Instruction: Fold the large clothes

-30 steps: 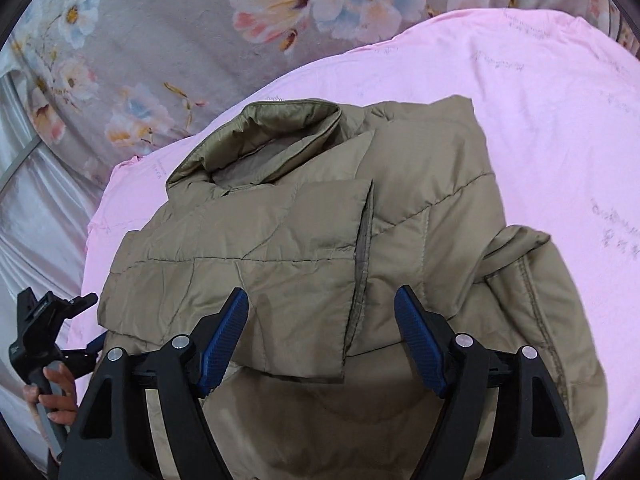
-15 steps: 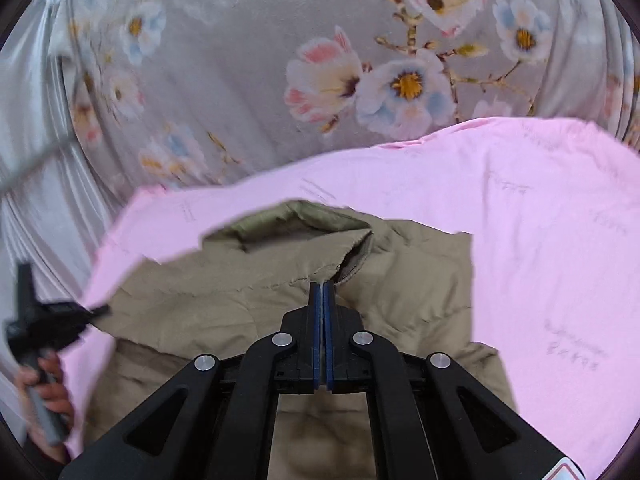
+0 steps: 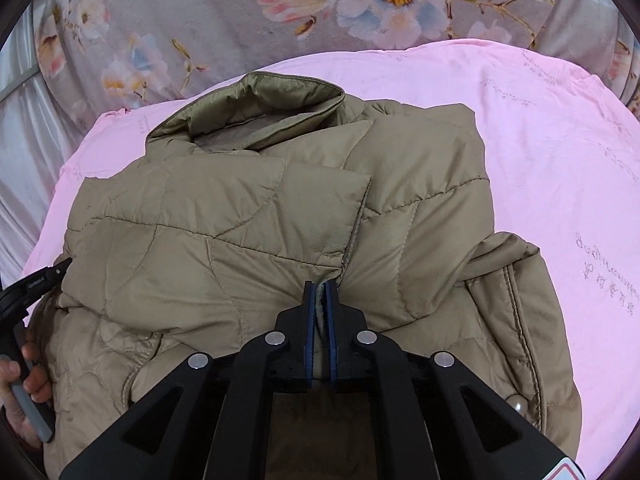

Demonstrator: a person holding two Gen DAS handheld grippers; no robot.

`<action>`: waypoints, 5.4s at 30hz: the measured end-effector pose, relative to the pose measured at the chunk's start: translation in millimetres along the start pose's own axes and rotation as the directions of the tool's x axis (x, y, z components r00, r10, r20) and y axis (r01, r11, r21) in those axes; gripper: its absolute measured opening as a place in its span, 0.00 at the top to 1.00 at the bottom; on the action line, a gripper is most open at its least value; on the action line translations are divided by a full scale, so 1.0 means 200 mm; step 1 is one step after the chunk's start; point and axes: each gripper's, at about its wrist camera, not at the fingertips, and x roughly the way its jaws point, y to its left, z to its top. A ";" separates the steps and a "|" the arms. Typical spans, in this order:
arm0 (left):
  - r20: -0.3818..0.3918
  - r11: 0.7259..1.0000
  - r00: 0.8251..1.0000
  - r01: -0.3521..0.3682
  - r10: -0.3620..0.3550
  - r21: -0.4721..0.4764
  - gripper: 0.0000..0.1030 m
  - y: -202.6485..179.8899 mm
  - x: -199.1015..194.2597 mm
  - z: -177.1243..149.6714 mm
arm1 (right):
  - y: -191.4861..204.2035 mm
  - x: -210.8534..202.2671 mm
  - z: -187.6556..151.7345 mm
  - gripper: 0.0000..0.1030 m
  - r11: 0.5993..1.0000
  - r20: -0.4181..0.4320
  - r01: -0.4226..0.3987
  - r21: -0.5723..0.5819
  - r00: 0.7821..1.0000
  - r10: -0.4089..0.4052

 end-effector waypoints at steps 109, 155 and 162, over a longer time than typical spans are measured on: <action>-0.101 0.953 0.960 0.275 -0.263 0.127 0.84 -0.51 0.28 0.34 | 0.03 0.21 0.38 0.79 0.971 -0.001 -0.163 0.177 0.986 0.166; -0.036 0.954 0.999 0.017 -0.006 0.300 0.79 -0.76 0.63 0.42 | 0.13 0.64 0.59 0.89 0.999 -0.021 0.030 -0.036 0.999 -0.031; -0.033 0.951 0.999 0.006 0.005 0.310 0.79 -0.78 0.63 0.42 | 0.14 0.65 0.60 0.89 0.998 -0.028 0.037 -0.045 0.999 -0.038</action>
